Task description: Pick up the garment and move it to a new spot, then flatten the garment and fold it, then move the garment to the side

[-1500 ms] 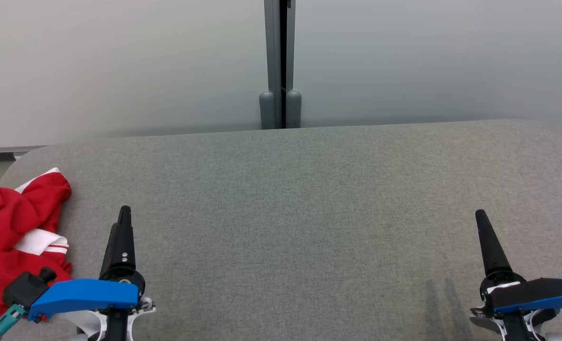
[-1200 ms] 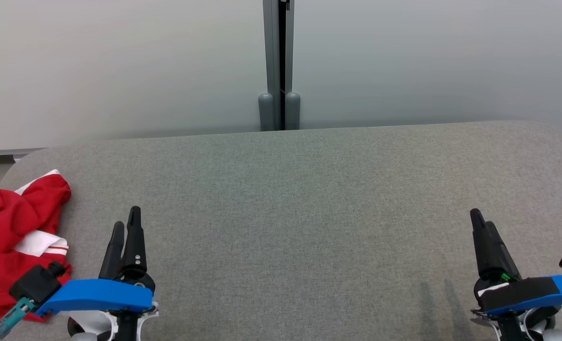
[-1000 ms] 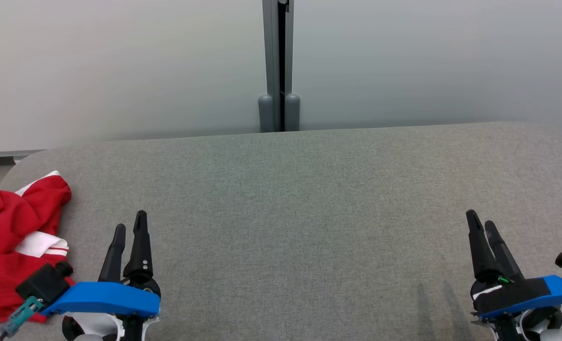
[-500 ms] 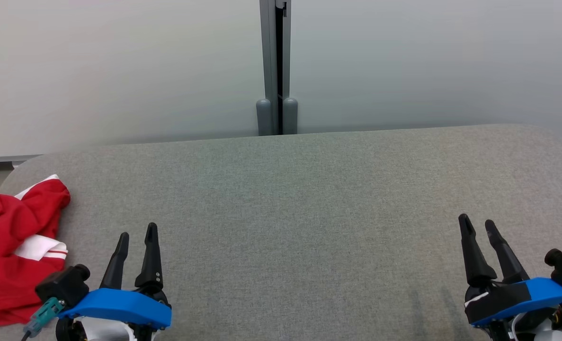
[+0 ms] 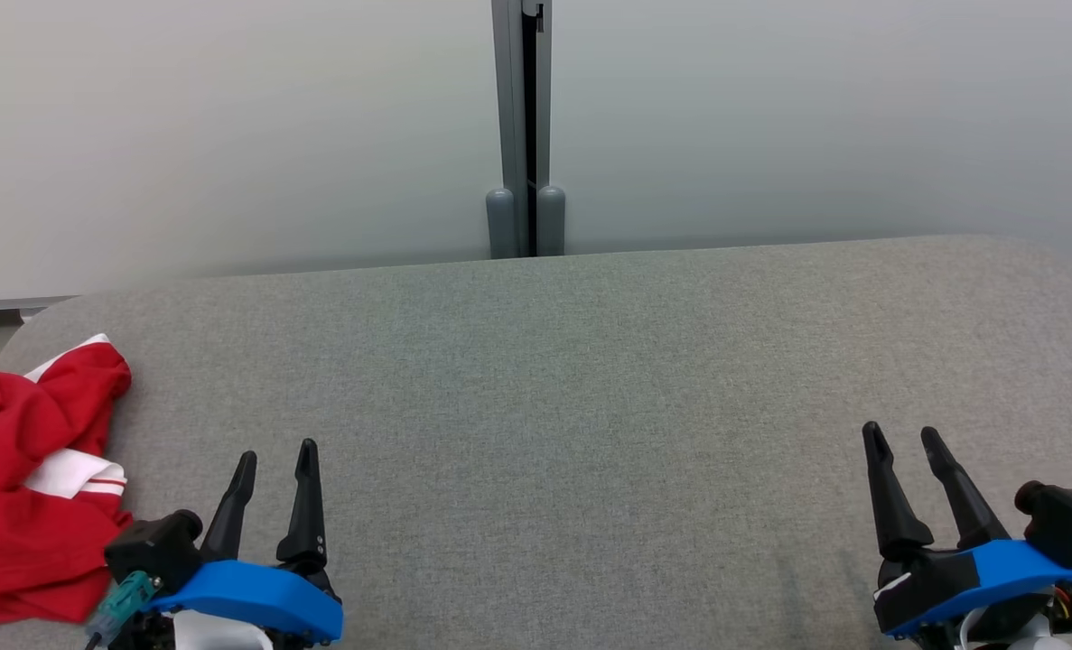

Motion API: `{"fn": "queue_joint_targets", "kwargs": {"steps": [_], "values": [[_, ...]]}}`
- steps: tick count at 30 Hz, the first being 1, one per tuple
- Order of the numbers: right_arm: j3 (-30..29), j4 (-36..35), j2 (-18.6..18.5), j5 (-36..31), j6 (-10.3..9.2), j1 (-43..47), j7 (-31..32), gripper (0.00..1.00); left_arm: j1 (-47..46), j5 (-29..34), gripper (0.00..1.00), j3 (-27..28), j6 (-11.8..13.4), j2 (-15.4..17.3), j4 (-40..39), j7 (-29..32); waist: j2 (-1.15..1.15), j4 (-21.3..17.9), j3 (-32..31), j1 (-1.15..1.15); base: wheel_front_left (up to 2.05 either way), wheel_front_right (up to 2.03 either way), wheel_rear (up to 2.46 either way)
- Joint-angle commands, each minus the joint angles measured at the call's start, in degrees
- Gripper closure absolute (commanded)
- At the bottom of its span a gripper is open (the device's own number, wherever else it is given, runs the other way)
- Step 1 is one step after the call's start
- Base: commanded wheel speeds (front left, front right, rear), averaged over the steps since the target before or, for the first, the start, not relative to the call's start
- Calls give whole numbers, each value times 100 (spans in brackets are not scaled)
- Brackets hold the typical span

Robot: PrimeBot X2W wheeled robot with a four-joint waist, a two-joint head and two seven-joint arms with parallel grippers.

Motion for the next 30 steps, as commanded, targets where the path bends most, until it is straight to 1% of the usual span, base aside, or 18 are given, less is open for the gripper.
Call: {"fn": "queue_joint_targets", "kwargs": {"steps": [1,17,30], "values": [[13,-33,-6,-160,12,1,-50,0,-76,156,0,-26,33,49,-4,-57,0,-3,1,0,0,0,0],[-10,-67,81,-1009,13,57,-194,0,-77,992,0,-137,156,73,167,-269,0,-16,17,0,0,0,0],[71,-149,142,-1554,10,107,-272,0,14,1422,0,-43,263,24,241,-425,0,-30,6,0,0,0,0]]}}
